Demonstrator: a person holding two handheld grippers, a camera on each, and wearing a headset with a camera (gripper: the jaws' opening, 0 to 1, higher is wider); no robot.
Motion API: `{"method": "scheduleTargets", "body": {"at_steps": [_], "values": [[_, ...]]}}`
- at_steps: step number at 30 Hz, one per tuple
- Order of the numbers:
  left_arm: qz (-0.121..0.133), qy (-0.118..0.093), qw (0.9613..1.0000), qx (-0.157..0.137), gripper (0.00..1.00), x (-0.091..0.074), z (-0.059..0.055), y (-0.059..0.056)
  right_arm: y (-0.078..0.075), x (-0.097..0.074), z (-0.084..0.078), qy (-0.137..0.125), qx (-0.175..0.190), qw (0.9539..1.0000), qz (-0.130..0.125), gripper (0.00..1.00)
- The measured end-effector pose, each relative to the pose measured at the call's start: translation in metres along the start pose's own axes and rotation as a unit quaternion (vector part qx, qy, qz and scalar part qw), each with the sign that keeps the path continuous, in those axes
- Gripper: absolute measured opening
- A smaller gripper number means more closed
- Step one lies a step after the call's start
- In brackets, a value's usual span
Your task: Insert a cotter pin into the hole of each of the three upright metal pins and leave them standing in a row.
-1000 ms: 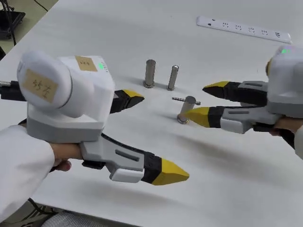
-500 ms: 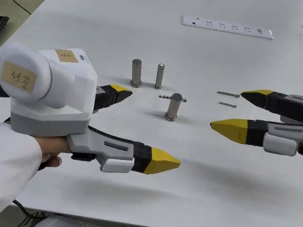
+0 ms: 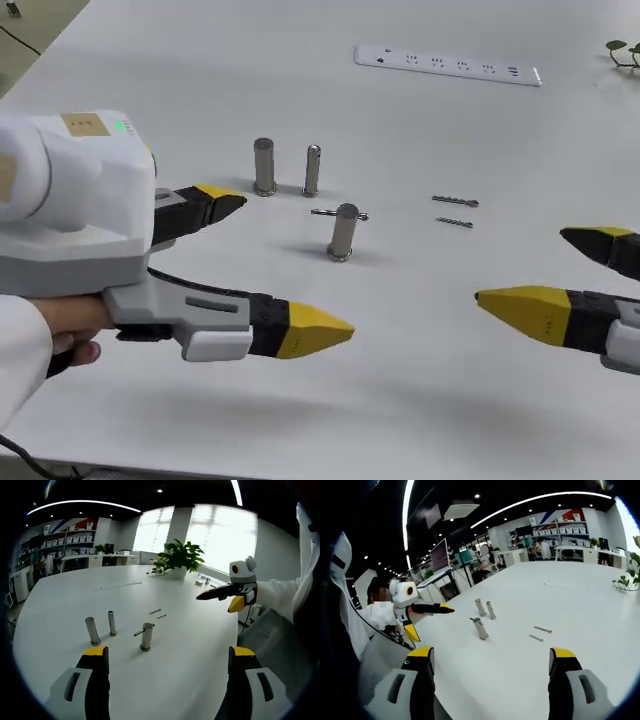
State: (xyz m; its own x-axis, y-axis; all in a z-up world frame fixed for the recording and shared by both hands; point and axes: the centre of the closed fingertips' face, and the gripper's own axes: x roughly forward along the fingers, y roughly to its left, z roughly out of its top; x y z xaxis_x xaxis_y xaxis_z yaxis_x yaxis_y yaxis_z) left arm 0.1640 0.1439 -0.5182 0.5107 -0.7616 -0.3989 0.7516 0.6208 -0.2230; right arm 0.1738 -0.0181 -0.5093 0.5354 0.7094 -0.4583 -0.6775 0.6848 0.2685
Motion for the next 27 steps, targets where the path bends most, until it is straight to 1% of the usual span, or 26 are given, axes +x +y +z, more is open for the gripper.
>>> {"method": "scheduleTargets", "body": {"at_steps": [3,4,8,12,15,21,27], "values": [[0.004,0.003,1.0000,0.000,0.99,-0.001,-0.002,0.000,0.000,-0.005,-0.004,0.001,0.007,1.0000,0.001,0.95],[0.003,0.004,1.0000,-0.001,0.99,-0.002,-0.003,-0.001,-0.001,-0.008,-0.008,0.005,0.011,0.9999,-0.003,0.96],[0.005,0.010,0.9999,-0.001,0.99,-0.003,-0.006,-0.002,-0.004,-0.013,-0.015,0.007,0.021,0.9997,-0.009,0.98],[0.011,0.012,0.9999,-0.002,0.99,-0.006,-0.007,0.000,-0.004,-0.017,-0.023,0.018,0.025,0.9995,-0.011,0.98],[0.017,0.011,0.9998,-0.002,0.99,-0.009,-0.007,0.003,-0.003,-0.019,-0.028,0.023,0.027,0.9993,-0.013,0.98],[0.029,0.009,0.9995,-0.001,0.99,-0.015,-0.005,0.011,-0.002,-0.022,-0.031,0.022,0.031,0.9991,-0.017,0.98],[0.041,0.003,0.9992,0.002,0.99,-0.020,0.001,0.022,-0.001,-0.024,-0.033,0.023,0.034,0.9990,-0.020,0.98]]}}
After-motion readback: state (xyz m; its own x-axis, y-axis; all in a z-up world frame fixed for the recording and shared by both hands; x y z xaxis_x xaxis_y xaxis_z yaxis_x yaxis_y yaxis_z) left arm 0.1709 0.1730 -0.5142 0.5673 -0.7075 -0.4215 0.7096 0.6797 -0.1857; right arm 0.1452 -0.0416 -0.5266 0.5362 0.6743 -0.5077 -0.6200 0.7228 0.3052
